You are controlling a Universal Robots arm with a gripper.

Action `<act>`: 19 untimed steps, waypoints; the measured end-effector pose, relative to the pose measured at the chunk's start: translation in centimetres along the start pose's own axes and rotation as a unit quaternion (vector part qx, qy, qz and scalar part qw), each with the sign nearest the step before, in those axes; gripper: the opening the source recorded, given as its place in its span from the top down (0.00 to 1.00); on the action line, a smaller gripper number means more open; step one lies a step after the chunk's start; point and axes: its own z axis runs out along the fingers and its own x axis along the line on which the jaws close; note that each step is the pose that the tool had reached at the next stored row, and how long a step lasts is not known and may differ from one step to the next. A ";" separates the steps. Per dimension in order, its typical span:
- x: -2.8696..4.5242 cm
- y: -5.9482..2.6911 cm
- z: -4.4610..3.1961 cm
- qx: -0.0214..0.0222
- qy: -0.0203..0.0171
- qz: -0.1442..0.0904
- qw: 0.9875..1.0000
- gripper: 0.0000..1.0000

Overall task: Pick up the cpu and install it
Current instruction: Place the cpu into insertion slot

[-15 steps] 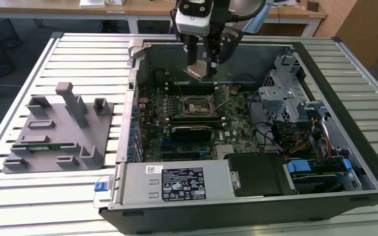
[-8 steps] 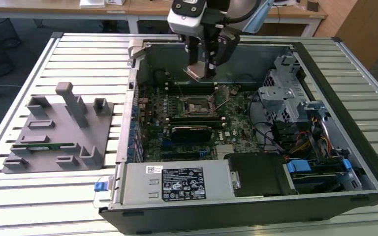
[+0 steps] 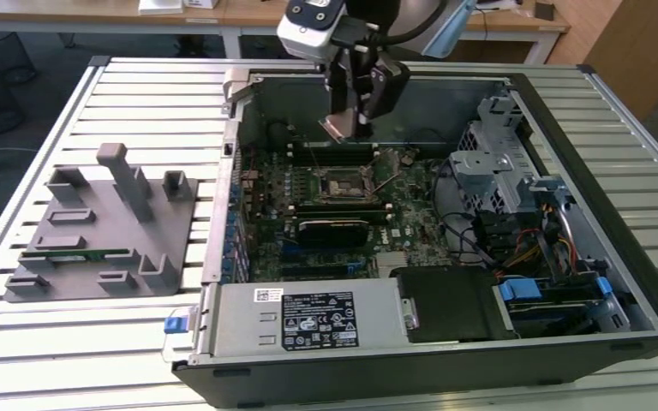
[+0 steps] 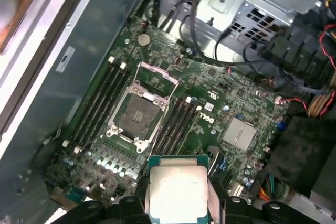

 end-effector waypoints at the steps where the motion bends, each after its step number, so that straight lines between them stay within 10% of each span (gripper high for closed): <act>1: 0.00 0.00 0.03 0.000 0.000 0.009 1.000 0.47; 10: 0.01 -0.01 0.36 0.004 -0.002 0.091 0.996 0.47; 19: 0.03 -0.01 0.69 0.007 -0.004 0.171 0.985 0.47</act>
